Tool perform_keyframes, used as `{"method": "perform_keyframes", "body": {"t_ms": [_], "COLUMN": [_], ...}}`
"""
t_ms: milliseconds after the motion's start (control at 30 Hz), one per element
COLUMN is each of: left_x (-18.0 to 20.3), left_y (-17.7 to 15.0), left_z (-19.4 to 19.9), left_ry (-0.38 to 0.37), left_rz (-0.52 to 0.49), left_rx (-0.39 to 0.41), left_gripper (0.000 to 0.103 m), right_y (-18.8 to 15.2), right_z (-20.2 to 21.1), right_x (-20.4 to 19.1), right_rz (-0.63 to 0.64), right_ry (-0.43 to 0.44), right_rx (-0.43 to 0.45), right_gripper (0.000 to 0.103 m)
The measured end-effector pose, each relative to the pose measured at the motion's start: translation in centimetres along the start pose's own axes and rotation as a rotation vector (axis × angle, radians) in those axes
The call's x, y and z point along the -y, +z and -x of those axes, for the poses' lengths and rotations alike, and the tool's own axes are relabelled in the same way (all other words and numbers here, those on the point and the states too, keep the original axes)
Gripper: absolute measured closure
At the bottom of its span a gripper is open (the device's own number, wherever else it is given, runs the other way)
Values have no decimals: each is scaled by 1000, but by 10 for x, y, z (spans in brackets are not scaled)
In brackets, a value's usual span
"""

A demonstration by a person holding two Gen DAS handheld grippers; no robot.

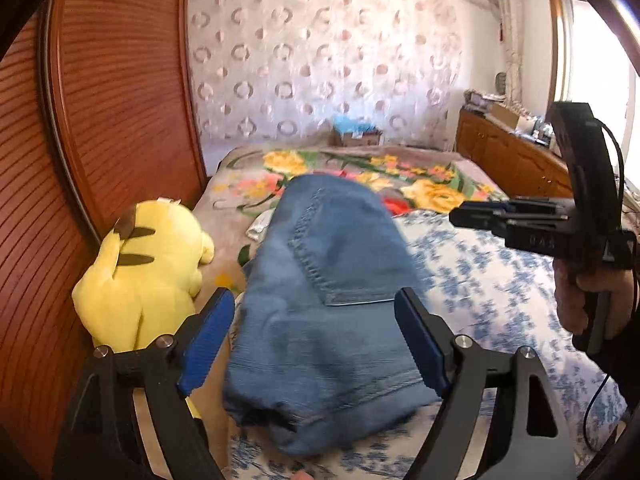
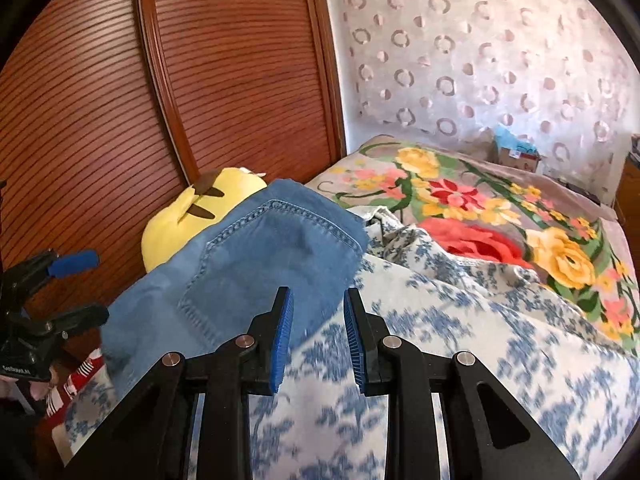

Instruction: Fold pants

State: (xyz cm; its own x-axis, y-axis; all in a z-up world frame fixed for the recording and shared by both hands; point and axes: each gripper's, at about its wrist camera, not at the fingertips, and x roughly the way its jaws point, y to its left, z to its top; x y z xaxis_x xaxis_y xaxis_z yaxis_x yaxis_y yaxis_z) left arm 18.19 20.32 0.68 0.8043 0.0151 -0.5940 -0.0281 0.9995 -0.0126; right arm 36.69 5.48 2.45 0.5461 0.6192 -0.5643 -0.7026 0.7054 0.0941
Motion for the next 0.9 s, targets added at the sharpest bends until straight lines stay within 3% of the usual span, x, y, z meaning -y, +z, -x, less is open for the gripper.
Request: {"method": "perform_keyframes", "body": {"t_ms": [300, 633, 900], "left_x": [49, 105, 139], "left_y": [3, -3, -14], "left_z": [39, 62, 79], "left_ry": [-32, -51, -103], "left_rz": [-43, -78, -84], "left_rx": [75, 95, 114], "left_gripper": [18, 18, 18], "right_y": [-42, -96, -130], "right_z": [81, 178, 239], "right_x": [-7, -28, -47], "right_rz": [-22, -50, -81], "right_ry": [-66, -180, -259], "right_rx": [62, 152, 200], "right_gripper": [69, 41, 39]}}
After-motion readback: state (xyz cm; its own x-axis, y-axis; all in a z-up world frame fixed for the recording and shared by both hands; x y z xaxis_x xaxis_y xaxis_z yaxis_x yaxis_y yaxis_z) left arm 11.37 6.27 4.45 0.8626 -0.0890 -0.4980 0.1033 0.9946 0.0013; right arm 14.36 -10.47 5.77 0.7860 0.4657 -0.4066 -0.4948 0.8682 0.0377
